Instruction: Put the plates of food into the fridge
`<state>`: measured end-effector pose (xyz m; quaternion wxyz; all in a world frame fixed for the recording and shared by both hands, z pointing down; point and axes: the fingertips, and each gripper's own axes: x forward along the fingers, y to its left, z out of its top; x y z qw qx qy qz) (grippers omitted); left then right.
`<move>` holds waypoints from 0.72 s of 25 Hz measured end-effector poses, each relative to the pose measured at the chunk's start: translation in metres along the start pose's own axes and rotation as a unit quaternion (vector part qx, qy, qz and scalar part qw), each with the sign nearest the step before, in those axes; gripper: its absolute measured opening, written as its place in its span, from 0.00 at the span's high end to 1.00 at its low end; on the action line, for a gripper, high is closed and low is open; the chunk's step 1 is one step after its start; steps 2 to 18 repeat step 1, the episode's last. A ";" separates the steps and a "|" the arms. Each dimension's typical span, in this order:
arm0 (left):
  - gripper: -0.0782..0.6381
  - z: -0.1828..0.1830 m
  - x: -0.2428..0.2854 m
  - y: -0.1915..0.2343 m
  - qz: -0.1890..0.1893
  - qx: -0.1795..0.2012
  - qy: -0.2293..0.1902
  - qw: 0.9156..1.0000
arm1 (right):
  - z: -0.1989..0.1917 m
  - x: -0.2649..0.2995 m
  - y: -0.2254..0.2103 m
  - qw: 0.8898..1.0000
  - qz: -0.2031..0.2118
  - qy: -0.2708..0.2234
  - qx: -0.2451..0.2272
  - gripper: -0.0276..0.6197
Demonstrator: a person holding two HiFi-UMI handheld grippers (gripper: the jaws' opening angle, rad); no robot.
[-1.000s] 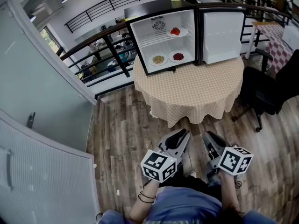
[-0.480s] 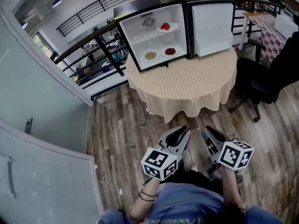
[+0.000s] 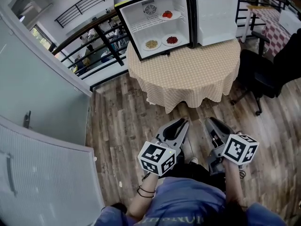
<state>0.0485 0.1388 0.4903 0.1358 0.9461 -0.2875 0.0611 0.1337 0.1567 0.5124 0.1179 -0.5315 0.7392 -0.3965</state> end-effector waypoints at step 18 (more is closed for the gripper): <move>0.81 0.001 -0.001 0.003 0.003 0.000 -0.001 1.000 | 0.001 0.002 -0.001 1.000 0.002 -0.003 -0.001 0.82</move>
